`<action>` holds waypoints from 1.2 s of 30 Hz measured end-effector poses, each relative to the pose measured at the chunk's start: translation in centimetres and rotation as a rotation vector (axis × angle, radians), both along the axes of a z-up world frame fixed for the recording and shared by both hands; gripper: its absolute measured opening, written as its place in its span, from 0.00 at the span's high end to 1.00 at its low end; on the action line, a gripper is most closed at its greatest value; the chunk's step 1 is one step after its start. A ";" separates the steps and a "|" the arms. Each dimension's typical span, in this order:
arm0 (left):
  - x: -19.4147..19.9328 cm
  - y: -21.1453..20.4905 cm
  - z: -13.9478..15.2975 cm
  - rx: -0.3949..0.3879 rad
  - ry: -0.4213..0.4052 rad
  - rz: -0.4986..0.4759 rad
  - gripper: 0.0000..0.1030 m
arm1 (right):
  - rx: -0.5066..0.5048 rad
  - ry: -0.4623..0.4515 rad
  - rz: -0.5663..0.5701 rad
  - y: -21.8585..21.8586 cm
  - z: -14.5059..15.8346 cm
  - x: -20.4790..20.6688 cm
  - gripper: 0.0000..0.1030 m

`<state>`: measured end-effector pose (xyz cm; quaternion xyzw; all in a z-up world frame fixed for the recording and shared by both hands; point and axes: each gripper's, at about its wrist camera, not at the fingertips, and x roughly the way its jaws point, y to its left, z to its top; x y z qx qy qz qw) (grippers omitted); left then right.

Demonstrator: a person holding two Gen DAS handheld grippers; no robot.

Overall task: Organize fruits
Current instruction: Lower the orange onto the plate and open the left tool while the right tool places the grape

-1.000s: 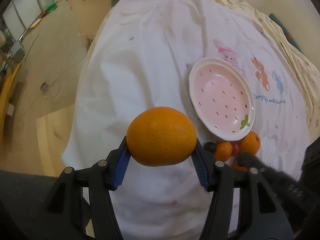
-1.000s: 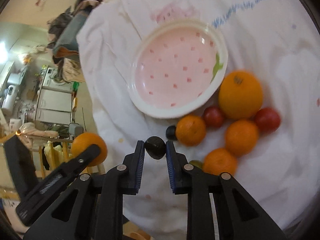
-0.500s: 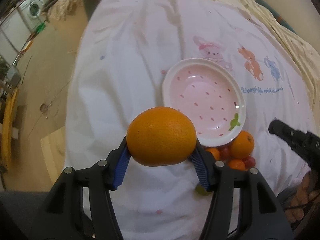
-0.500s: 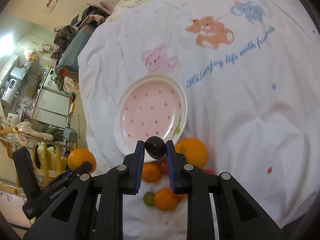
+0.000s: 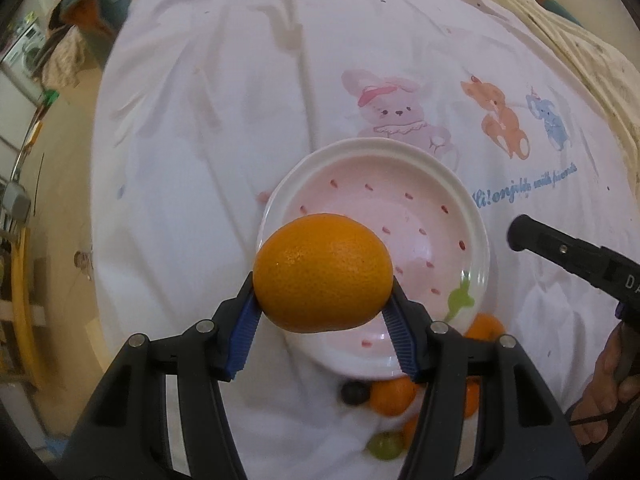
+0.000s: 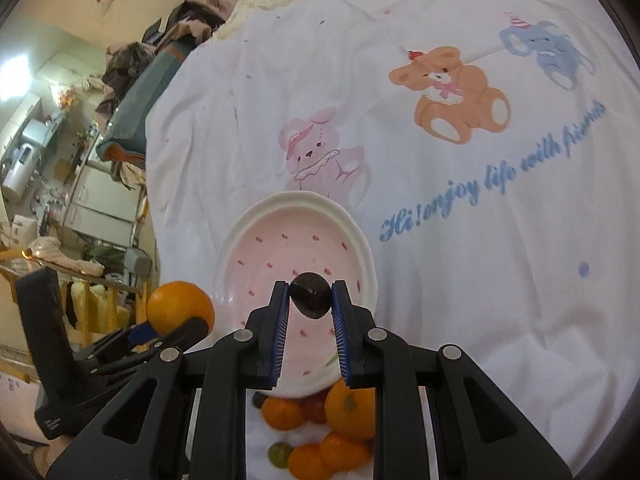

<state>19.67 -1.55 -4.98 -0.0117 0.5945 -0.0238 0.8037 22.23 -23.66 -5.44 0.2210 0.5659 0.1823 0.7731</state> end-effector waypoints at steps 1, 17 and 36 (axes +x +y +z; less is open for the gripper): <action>0.4 -0.4 -0.4 0.023 -0.008 -0.021 0.47 | -0.005 0.003 0.006 0.2 -0.3 0.3 0.78; 3.9 0.4 -4.9 -0.064 0.058 -0.029 0.47 | -0.015 0.065 0.087 3.1 -4.9 4.4 0.78; 5.1 -1.0 -5.4 -0.055 0.057 -0.024 0.28 | 0.024 0.097 0.067 2.6 -6.3 4.9 0.75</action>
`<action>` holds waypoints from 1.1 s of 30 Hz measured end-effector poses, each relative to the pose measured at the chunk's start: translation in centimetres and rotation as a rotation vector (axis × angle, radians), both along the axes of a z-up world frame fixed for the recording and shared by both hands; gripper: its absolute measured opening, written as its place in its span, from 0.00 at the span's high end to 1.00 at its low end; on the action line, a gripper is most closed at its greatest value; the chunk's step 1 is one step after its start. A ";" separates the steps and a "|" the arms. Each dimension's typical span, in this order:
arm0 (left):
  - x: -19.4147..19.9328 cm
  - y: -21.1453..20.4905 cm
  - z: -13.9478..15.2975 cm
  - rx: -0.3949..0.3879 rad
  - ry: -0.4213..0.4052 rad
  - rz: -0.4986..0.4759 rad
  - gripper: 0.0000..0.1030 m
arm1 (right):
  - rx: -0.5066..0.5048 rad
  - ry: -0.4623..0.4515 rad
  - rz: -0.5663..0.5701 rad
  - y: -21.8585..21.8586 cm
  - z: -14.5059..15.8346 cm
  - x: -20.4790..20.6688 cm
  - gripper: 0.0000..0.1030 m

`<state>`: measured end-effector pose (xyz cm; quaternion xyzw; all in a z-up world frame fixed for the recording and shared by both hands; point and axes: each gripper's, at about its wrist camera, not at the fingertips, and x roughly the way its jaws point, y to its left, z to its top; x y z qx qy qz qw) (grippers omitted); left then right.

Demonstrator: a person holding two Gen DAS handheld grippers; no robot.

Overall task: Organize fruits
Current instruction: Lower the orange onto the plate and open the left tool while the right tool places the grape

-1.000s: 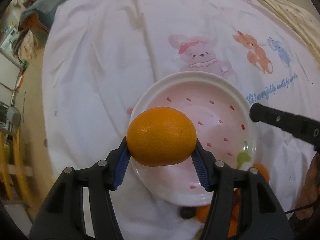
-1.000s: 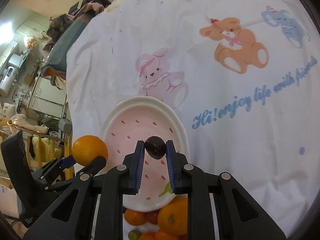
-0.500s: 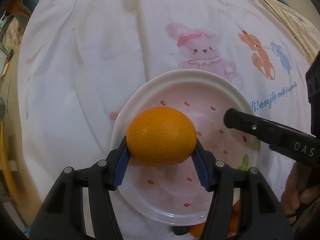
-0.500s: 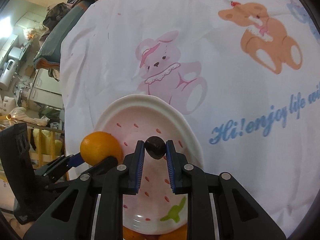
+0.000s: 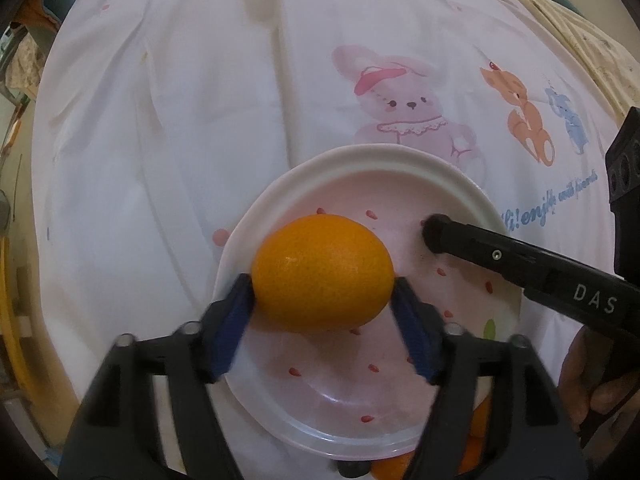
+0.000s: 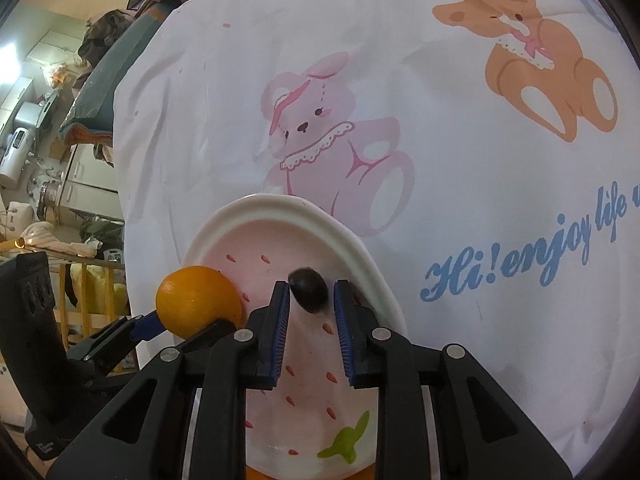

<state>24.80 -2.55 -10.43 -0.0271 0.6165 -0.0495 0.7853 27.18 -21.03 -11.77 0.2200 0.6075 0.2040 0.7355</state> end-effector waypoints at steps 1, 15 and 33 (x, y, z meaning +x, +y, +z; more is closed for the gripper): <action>0.0 0.0 0.1 0.007 -0.008 0.001 0.22 | -0.001 -0.001 0.000 0.0 0.0 0.0 0.75; -0.5 0.7 1.3 -0.027 -0.054 0.012 0.21 | 0.022 -0.035 -0.022 -0.6 1.9 0.0 0.42; -2.5 0.3 4.8 -0.047 -0.185 -0.005 0.06 | -0.006 -0.146 -0.070 -3.0 7.3 -2.1 0.12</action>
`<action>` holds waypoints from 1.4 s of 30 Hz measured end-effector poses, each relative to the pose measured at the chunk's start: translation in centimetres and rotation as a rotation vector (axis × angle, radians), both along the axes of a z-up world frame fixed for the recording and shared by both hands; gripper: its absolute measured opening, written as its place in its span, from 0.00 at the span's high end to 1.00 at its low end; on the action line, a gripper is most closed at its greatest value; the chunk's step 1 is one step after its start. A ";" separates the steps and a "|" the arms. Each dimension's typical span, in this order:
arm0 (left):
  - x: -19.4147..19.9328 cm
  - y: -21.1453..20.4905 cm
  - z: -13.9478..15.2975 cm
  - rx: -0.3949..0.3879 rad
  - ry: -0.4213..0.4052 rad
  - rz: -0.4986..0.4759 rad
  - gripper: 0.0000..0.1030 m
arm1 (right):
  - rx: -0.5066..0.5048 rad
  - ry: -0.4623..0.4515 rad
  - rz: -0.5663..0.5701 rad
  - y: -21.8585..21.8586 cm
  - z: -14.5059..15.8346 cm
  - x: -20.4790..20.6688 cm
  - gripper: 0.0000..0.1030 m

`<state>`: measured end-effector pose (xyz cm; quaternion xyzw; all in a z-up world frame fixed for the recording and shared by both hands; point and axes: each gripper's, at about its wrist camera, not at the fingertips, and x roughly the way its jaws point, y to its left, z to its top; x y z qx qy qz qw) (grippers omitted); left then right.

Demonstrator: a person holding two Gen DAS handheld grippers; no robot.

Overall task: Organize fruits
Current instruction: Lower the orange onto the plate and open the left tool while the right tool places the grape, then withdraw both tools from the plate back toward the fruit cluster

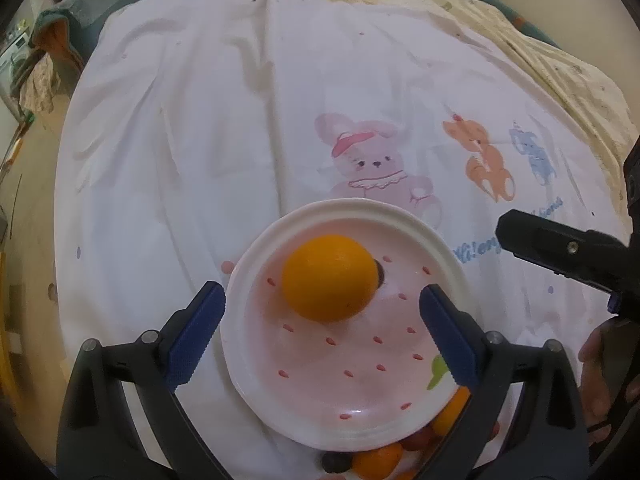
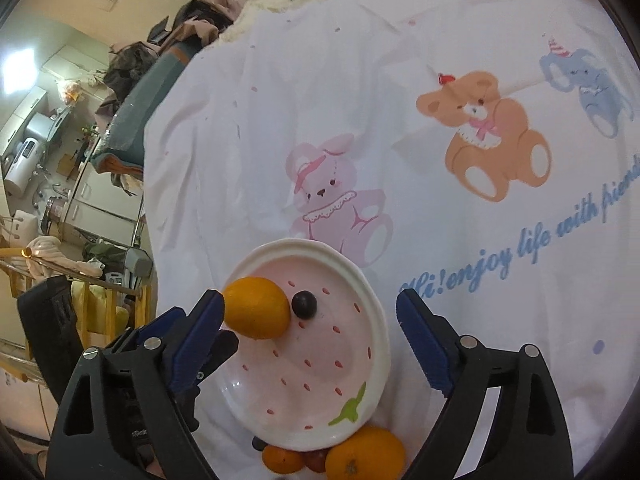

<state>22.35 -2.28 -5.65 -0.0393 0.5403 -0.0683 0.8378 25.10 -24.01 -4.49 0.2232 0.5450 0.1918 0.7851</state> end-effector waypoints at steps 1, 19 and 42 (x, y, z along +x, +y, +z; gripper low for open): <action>-0.2 -0.1 0.2 -0.001 -0.001 -0.003 0.06 | 0.000 -0.004 -0.002 -0.1 0.3 -0.1 0.11; -6.2 0.7 5.4 -0.005 -0.106 0.002 0.07 | -0.078 -0.096 0.008 -1.5 3.5 -7.8 0.11; -13.3 2.7 2.8 -0.042 -0.003 0.061 0.07 | -0.090 -0.025 -0.096 -3.3 2.0 -14.8 0.11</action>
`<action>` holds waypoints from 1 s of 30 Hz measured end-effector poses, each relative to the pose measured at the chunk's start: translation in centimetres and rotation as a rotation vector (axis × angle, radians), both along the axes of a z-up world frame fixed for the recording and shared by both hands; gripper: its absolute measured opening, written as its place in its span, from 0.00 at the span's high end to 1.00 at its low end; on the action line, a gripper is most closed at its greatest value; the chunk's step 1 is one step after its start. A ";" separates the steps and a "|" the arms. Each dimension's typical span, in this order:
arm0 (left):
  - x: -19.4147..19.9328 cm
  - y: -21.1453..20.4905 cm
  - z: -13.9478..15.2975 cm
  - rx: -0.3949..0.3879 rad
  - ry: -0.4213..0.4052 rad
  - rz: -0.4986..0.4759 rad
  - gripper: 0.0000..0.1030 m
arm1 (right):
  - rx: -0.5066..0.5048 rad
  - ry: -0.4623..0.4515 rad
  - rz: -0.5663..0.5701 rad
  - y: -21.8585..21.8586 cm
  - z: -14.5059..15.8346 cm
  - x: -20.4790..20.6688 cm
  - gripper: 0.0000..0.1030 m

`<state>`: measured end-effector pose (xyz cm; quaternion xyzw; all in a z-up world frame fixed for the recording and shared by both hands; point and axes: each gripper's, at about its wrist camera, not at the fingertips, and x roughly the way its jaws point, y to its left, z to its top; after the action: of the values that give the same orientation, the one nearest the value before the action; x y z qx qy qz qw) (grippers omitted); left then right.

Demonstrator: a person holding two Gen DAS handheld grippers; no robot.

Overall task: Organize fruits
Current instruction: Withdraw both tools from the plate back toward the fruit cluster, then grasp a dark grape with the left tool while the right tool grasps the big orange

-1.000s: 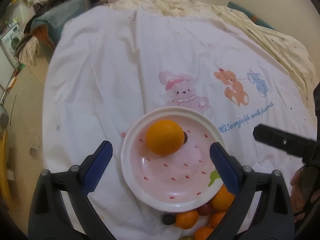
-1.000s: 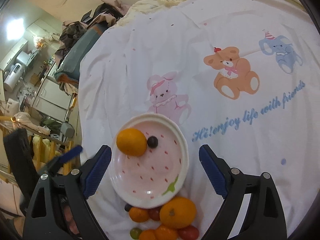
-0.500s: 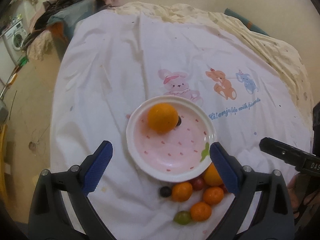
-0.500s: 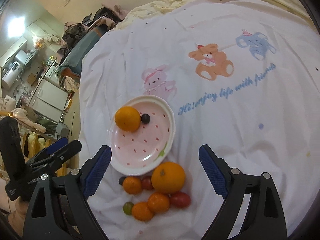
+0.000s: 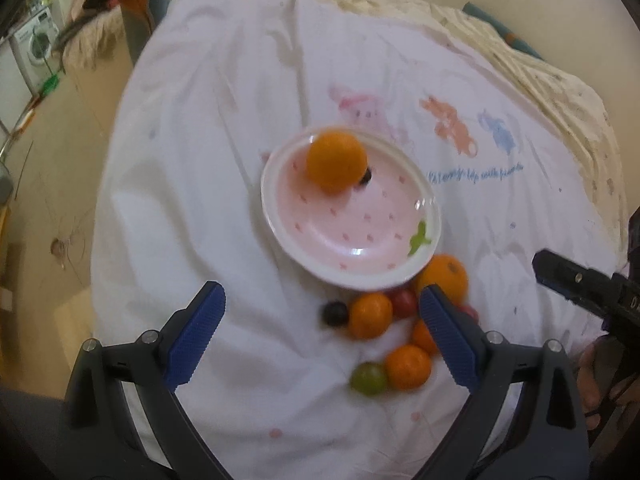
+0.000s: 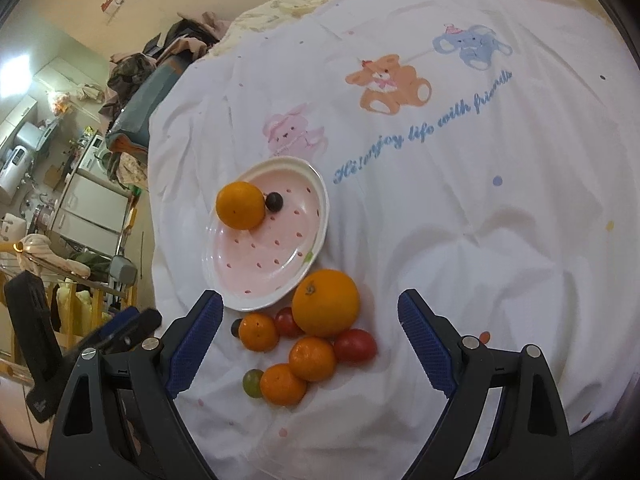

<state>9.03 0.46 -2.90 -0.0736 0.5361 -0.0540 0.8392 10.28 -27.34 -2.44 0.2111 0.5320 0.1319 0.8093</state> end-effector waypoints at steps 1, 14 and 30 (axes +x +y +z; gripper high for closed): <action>0.0 -0.1 -0.4 0.009 0.009 0.000 0.07 | -0.008 0.004 -0.001 0.1 -0.2 0.1 0.11; 2.0 1.3 -6.3 -0.034 0.232 0.099 0.35 | -0.003 0.065 -0.035 -0.3 -1.6 0.6 0.11; 3.4 -1.2 -8.4 -0.106 0.343 0.114 0.75 | -0.004 0.081 -0.020 0.2 -2.1 1.1 0.11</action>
<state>12.44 -0.74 -11.30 -0.1560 0.6626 -0.0211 0.7323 11.39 -27.18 -4.59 0.2201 0.5624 0.1139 0.7889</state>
